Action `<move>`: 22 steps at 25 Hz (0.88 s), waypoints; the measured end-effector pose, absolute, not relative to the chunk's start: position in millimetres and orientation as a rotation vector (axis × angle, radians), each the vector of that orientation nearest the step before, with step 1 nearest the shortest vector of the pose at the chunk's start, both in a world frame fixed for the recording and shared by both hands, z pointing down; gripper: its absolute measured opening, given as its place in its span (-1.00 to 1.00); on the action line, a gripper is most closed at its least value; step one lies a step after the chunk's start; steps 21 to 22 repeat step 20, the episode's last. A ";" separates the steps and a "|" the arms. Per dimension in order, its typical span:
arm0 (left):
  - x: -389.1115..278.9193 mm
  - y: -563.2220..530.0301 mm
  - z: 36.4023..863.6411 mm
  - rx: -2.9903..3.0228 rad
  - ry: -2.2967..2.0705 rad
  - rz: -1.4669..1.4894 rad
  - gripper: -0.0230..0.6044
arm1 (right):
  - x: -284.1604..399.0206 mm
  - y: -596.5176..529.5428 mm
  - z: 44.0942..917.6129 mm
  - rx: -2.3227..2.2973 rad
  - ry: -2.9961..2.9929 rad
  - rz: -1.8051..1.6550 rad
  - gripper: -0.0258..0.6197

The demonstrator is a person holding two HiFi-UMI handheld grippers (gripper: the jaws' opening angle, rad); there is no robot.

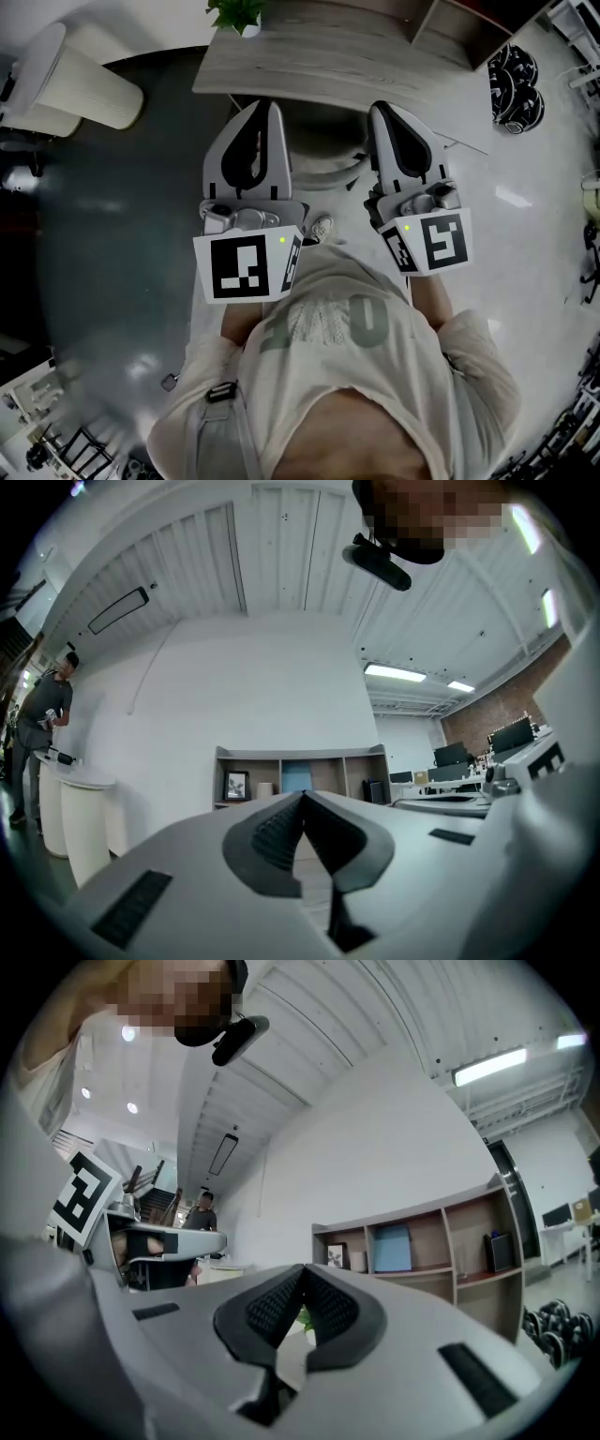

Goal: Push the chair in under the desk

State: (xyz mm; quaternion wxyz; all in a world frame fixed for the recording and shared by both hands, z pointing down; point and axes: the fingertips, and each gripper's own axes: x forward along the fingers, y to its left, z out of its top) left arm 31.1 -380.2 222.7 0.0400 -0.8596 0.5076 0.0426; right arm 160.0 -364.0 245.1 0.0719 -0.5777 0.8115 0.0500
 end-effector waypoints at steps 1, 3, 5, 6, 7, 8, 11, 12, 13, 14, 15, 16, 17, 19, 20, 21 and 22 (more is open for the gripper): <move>29.9 -380.5 223.7 -2.638 1.560 0.133 -0.88 | 160.0 -363.5 246.1 -1.743 2.440 0.151 -0.86; 27.1 -380.9 225.0 -2.642 1.571 0.139 -0.88 | 159.0 -362.6 247.4 -1.752 2.444 0.156 -0.86; 23.9 -381.2 225.5 -2.640 1.579 0.141 -0.88 | 157.1 -362.4 247.2 -1.754 2.449 0.163 -0.87; 22.3 -381.6 225.8 -2.639 1.582 0.143 -0.88 | 156.0 -362.4 246.5 -1.752 2.450 0.167 -0.87; 20.7 -382.1 226.4 -2.643 1.584 0.146 -0.88 | 154.8 -362.5 245.8 -1.750 2.452 0.172 -0.86; 19.3 -382.5 227.1 -2.648 1.586 0.150 -0.88 | 153.6 -362.4 245.2 -1.750 2.454 0.178 -0.86; 15.9 -382.7 229.1 -2.660 1.588 0.159 -0.88 | 150.5 -361.8 244.6 -1.753 2.463 0.202 -0.87; 14.9 -382.9 229.5 -2.661 1.588 0.158 -0.88 | 149.7 -361.9 244.6 -1.755 2.465 0.209 -0.87; 13.9 -383.1 229.7 -2.662 1.589 0.158 -0.88 | 148.9 -362.0 244.5 -1.758 2.466 0.215 -0.87; 12.9 -383.4 230.1 -2.664 1.589 0.158 -0.88 | 148.0 -362.0 244.5 -1.759 2.466 0.218 -0.87; 11.9 -383.7 230.7 -2.668 1.589 0.159 -0.88 | 147.1 -361.9 244.6 -1.760 2.466 0.219 -0.87; 10.9 -383.8 231.4 -2.671 1.590 0.159 -0.88 | 146.1 -361.7 244.9 -1.760 2.466 0.219 -0.86; 9.8 -383.9 232.3 -2.674 1.591 0.159 -0.88 | 145.0 -361.5 245.4 -1.760 2.467 0.218 -0.87; 7.6 -384.2 233.9 -2.677 1.592 0.158 -0.88 | 142.9 -361.4 246.5 -1.759 2.469 0.216 -0.87; 6.6 -384.3 234.7 -2.678 1.593 0.158 -0.88 | 141.9 -361.3 247.1 -1.758 2.470 0.215 -0.86; 6.6 -384.3 234.7 -2.678 1.593 0.158 -0.88 | 141.9 -361.3 247.1 -1.758 2.470 0.215 -0.86; 6.6 -384.3 234.7 -2.678 1.593 0.158 -0.88 | 141.9 -361.3 247.1 -1.758 2.470 0.215 -0.86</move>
